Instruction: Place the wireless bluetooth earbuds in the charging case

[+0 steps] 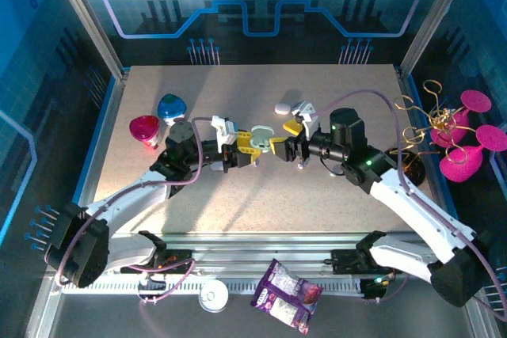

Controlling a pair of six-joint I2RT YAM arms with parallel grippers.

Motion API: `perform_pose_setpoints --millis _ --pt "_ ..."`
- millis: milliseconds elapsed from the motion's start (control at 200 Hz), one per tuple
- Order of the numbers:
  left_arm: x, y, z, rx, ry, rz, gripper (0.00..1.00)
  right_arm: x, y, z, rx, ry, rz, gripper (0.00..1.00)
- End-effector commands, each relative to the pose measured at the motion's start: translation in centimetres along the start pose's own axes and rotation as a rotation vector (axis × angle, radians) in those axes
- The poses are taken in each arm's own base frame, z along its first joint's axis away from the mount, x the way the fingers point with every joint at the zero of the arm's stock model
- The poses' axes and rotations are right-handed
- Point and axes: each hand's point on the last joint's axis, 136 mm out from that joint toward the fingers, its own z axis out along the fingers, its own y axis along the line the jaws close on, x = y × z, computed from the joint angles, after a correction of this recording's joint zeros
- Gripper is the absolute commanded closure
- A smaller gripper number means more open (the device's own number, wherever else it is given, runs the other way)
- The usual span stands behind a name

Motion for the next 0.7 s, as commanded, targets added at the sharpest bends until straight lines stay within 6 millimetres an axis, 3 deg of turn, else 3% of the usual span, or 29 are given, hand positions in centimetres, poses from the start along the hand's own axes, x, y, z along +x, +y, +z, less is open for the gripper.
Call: perform_pose_setpoints --millis 0,135,230,315,520,695 --pt "-0.2 1.6 0.2 -0.086 -0.033 0.03 0.68 -0.7 -0.2 -0.8 0.081 -0.021 0.089 0.3" --pt "0.3 2.5 0.3 -0.125 -0.031 0.067 0.68 0.4 -1.1 -0.4 0.184 0.054 0.227 0.35" --pt "0.5 2.5 0.4 -0.119 -0.024 0.077 0.68 0.8 -0.6 0.5 0.153 0.11 0.294 0.55" --pt "0.6 2.3 0.4 -0.111 -0.024 0.078 0.68 0.8 -0.2 1.2 0.125 0.147 0.325 0.63" --pt "1.3 1.9 0.2 -0.096 -0.01 0.083 0.67 1.0 -0.2 2.1 0.124 0.211 0.347 0.62" --pt "1.6 1.7 0.2 -0.083 -0.002 0.08 0.67 0.9 -0.1 2.6 0.108 0.229 0.35 0.68"
